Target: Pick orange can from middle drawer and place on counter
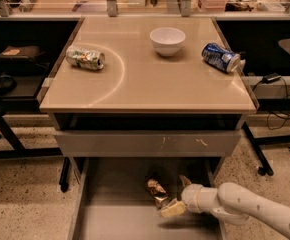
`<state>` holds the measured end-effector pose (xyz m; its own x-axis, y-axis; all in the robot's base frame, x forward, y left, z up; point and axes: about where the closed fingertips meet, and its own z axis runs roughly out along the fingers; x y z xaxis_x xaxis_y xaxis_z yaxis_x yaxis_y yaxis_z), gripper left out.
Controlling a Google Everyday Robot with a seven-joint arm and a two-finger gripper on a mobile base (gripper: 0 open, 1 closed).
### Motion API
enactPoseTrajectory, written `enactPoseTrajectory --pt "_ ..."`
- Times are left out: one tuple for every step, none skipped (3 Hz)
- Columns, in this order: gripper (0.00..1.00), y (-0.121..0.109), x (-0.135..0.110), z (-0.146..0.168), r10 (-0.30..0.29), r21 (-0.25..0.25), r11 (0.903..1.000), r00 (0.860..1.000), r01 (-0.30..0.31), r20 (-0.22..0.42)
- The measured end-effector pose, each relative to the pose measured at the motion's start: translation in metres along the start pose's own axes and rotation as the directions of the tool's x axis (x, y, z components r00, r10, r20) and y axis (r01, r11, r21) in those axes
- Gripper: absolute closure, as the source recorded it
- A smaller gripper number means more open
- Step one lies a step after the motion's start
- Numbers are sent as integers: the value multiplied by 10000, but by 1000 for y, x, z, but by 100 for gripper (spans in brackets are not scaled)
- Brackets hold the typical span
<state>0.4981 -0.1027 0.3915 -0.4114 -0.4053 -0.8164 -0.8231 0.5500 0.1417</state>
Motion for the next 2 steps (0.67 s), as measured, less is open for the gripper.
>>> enactPoseTrajectory --pt "0 0 3 24 70 53 10000 9999 -70 85" --pt "0 7 -7 44 -32 48 10000 9999 31 102"
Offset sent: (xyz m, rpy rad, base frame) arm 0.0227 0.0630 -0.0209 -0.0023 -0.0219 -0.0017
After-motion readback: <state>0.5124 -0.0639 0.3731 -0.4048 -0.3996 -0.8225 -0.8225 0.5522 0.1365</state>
